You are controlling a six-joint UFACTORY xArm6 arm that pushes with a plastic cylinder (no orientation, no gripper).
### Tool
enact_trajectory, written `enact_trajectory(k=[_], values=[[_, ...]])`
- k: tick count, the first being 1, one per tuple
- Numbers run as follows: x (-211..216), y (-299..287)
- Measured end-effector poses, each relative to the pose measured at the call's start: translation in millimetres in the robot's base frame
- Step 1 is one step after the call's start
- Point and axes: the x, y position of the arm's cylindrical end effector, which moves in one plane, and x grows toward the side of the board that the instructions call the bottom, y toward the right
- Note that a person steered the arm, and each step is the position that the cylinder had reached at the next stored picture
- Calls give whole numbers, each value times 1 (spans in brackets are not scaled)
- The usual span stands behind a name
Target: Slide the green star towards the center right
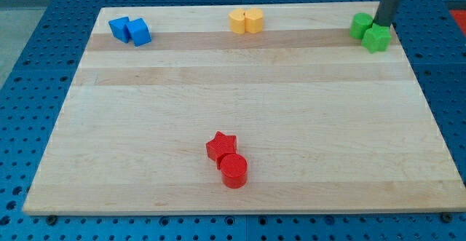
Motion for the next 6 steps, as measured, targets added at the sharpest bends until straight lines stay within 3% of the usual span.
enact_trajectory(k=[3,4,5,6], values=[[79,-11],[87,-11],[86,-9],[50,34]])
